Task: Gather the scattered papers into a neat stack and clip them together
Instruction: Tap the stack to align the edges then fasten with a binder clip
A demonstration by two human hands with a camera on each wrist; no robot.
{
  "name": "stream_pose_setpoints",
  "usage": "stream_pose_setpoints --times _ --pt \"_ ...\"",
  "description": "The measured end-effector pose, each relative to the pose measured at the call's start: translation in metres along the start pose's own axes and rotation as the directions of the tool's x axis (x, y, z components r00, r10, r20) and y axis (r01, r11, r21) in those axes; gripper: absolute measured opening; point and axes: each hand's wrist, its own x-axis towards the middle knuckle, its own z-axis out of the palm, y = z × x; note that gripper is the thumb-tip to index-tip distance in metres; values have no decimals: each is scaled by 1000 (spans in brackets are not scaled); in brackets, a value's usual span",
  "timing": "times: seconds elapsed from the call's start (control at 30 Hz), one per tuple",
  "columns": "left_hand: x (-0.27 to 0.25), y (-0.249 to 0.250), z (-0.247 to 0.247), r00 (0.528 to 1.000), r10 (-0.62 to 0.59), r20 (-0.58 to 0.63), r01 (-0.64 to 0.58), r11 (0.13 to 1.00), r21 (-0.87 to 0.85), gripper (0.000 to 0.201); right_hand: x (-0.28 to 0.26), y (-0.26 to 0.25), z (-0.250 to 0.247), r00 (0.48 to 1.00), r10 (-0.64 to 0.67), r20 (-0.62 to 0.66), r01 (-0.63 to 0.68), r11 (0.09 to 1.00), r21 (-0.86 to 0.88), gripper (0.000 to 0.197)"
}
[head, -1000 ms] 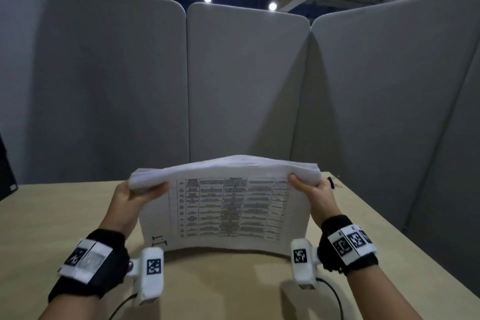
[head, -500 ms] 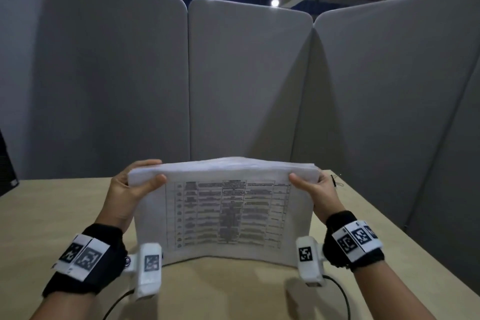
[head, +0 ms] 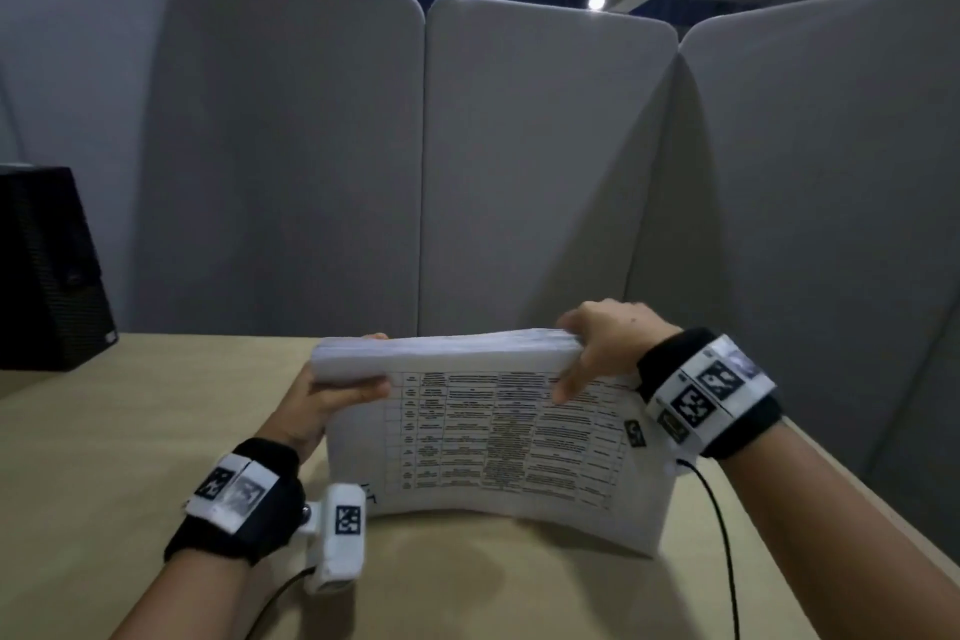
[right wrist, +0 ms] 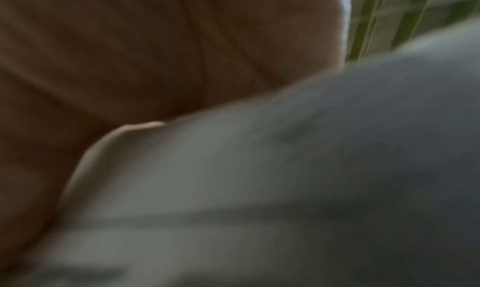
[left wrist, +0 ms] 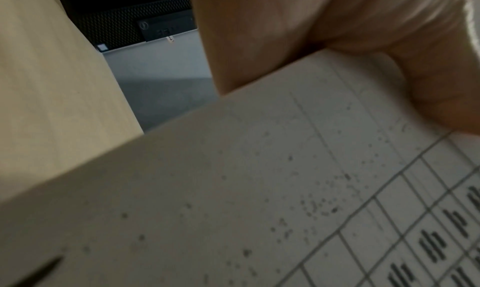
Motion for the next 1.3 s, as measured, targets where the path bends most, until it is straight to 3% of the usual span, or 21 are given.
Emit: stream_pose_setpoints --times 0.07,0.17,0.23,0.33,0.43,0.47,0.53,0.6,0.67,0.73,0.77,0.83,0.87,1.0,1.1,1.2,1.27,1.3 --pt "-3 -1 2 1000 -15 -3 15 1000 -23 96 11 -29 7 995 -94 34 93 995 37 58" --pt "-4 -7 4 997 -25 -71 25 1000 -8 83 22 -60 14 985 -172 -30 168 981 -95 54" --pt "-6 -7 6 996 -16 -91 20 999 43 70 22 -65 14 979 -189 -80 173 969 -176 50" --pt "-4 -9 5 985 -99 -138 118 983 141 65 12 -57 8 974 -176 -141 152 975 -163 43" --pt "5 -11 0 941 -61 -333 173 932 317 99 3 -30 -6 944 -126 -306 168 979 116 27" --pt "7 -5 1 918 -26 -395 146 950 277 105 2 -19 -8 934 -89 -346 190 944 270 28" --pt "19 12 9 893 -5 -450 21 999 30 99 1 3 -7 921 -36 -387 259 800 541 32" --pt "31 39 22 923 4 -386 -67 986 -150 91 1 18 3 915 -1 -403 321 608 726 50" --pt "42 66 41 952 56 -301 -115 977 -180 57 2 28 16 896 40 -443 386 425 819 79" --pt "51 93 62 945 87 -314 -138 980 -142 18 4 31 25 878 98 -468 433 252 865 57" --pt "54 105 72 934 125 -334 -170 979 -110 13 4 32 27 869 121 -481 455 189 870 41" --pt "57 125 88 903 240 -355 -270 962 -36 14 4 31 29 841 162 -517 502 127 856 11" --pt "57 130 94 894 277 -351 -298 955 -5 16 3 30 28 828 173 -533 522 107 846 7" --pt "58 120 98 915 294 -277 -282 956 84 35 3 28 21 821 183 -541 545 33 838 22" --pt "59 106 87 948 215 -234 -193 975 113 54 7 27 15 857 190 -478 494 -42 869 29" --pt "57 100 75 986 103 -134 -98 994 49 46 13 23 12 874 176 -453 470 -67 880 49" --pt "57 94 74 990 69 -121 -64 997 44 35 17 18 10 884 194 -425 447 -90 890 70" --pt "55 92 75 989 62 -136 -58 998 32 36 19 17 9 886 205 -416 442 -106 891 70"
